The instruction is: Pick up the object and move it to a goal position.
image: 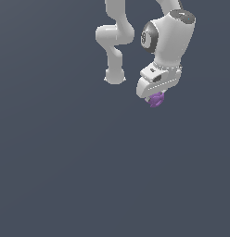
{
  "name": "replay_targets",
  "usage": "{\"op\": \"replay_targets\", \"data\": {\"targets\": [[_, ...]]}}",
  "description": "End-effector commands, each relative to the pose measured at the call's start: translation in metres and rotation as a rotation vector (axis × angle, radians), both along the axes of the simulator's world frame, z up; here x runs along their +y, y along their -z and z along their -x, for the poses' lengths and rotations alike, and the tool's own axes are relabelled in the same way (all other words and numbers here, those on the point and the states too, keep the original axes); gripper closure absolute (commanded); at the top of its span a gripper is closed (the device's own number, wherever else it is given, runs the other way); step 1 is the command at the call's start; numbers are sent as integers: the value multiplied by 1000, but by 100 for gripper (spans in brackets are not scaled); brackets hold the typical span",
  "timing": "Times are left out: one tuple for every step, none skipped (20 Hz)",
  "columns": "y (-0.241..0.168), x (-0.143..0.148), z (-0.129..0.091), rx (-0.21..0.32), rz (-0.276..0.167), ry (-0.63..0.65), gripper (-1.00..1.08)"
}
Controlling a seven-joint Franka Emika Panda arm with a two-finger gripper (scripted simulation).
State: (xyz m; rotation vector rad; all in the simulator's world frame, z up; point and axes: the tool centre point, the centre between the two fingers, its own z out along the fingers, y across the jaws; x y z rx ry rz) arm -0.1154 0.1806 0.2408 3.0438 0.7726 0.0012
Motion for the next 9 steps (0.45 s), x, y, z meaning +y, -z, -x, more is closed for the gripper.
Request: {"op": "replay_targets", "data": {"targets": [[-6, 4, 4, 1, 0, 1, 108], [-7, 6, 4, 1, 0, 1, 108], [-8, 6, 5, 1, 0, 1, 108], [-8, 6, 4, 1, -1, 1, 108], [-8, 6, 4, 1, -1, 1, 108], [-7, 5, 3, 1, -1, 1, 108], [-6, 5, 2, 1, -1, 1, 108], [-5, 4, 2, 1, -1, 1, 108], [-5, 4, 2, 1, -1, 1, 108]]}}
